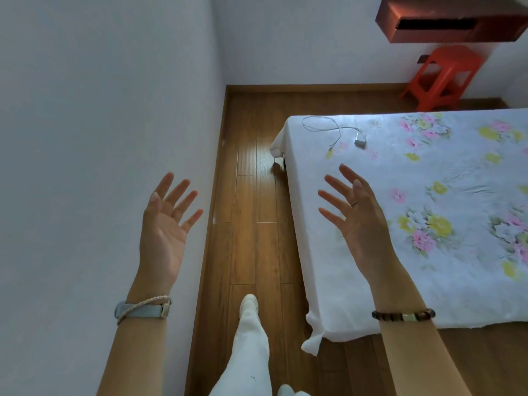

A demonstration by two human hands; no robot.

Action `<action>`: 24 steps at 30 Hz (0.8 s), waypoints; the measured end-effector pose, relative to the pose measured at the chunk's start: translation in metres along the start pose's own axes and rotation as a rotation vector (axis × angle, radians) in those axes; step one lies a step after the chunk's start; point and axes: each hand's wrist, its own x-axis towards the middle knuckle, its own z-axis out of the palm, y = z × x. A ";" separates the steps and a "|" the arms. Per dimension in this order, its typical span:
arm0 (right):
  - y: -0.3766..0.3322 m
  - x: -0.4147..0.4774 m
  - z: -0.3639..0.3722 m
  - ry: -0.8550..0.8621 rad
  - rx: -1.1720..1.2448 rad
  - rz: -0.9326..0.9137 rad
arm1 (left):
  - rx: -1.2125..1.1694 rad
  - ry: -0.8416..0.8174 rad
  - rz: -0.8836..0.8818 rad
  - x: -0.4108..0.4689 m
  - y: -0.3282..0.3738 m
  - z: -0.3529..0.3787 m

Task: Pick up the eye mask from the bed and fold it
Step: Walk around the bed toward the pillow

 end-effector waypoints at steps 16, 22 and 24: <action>-0.007 0.214 0.072 0.076 0.057 0.000 | 0.001 -0.110 -0.047 0.242 0.008 0.008; -0.007 0.301 0.071 0.089 0.055 0.002 | 0.014 -0.113 -0.060 0.325 -0.005 0.029; -0.008 0.335 0.070 0.082 0.048 -0.004 | 0.027 -0.114 -0.053 0.357 -0.007 0.039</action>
